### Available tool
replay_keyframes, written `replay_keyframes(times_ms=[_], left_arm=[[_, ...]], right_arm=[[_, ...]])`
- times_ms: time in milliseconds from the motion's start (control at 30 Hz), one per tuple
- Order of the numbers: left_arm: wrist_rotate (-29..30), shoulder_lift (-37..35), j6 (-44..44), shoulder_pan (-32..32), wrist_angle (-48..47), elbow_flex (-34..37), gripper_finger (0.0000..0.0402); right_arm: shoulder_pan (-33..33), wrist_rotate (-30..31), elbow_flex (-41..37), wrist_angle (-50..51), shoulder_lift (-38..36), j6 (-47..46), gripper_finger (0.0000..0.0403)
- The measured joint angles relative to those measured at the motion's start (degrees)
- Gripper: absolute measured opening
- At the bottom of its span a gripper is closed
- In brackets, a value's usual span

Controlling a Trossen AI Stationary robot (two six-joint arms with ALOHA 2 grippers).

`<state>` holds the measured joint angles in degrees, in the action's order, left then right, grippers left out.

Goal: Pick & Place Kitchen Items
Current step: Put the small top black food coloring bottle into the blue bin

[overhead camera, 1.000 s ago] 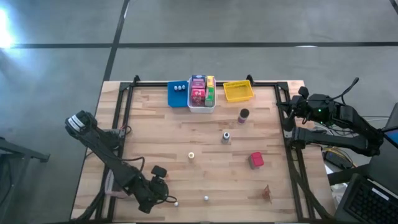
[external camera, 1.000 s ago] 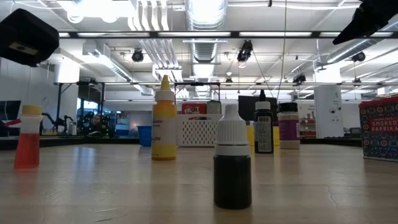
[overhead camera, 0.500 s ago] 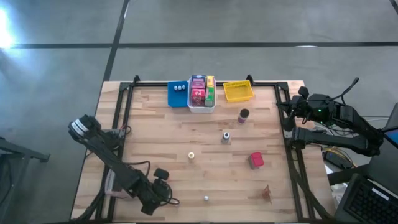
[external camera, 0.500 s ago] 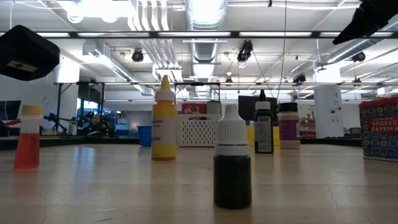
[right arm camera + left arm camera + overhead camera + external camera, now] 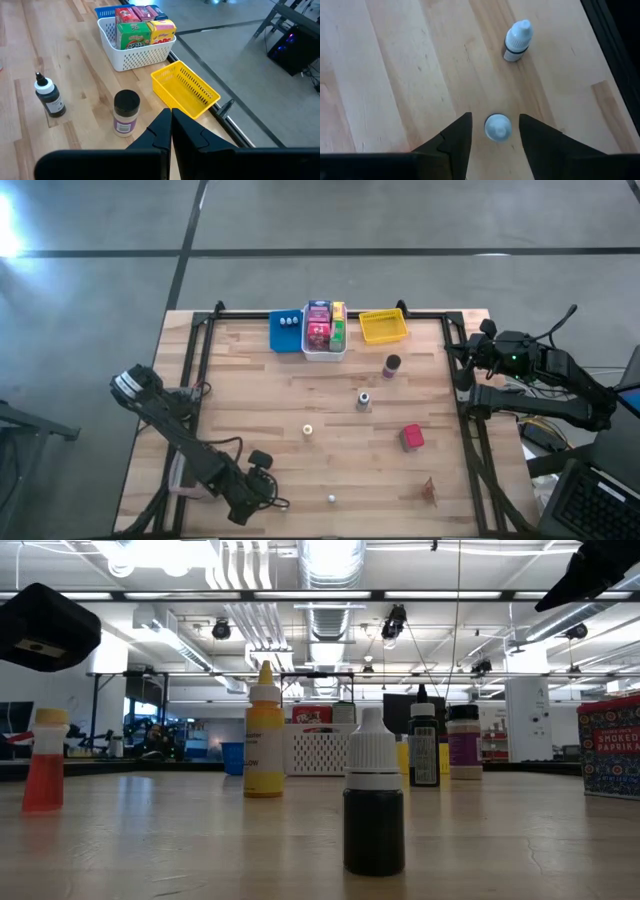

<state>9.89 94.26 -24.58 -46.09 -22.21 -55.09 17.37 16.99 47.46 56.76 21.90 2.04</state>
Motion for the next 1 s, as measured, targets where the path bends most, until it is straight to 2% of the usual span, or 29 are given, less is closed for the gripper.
replay_keyframes(times_ms=[500, 833, 1000], left_arm=[[-0.4, 0.0, 0.6, 0.2, 0.8, 0.2, 0.0129], [-1.4, 0.0, 0.5, 0.2, 0.7, 0.9, 0.0083], [-1.6, 0.0, 0.5, 0.2, 0.8, 0.6, 0.0079]], right_arm=[[0.0, 0.0, 0.0, 0.0, 0.0, 0.0, 0.0008], [0.0, 0.0, 0.0, 0.0, 0.0, 0.0, 0.0008], [0.0, 0.0, 0.0, 0.0, 0.0, 0.0, 0.0008]])
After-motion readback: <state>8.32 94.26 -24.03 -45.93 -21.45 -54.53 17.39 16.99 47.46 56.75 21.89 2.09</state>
